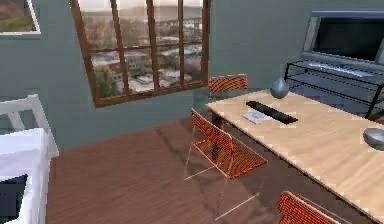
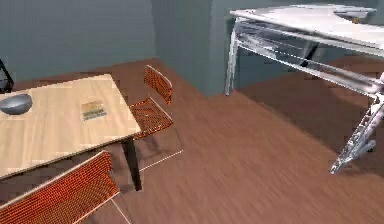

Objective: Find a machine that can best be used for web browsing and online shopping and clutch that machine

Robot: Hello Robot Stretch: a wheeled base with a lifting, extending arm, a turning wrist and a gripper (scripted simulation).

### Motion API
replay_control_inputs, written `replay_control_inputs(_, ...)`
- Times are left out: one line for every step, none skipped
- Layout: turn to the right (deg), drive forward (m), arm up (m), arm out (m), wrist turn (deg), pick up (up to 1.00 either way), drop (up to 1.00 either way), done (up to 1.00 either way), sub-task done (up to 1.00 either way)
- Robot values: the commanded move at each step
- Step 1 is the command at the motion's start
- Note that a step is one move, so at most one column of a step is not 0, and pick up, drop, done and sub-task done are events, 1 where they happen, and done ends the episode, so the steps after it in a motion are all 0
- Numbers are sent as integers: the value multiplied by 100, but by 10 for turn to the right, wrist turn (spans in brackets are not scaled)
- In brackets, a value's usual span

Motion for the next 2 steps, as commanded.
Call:
replay_control_inputs(450,0,0,0,0,0,0,0,0)
replay_control_inputs(450,0,0,0,0,0,0,0,0)
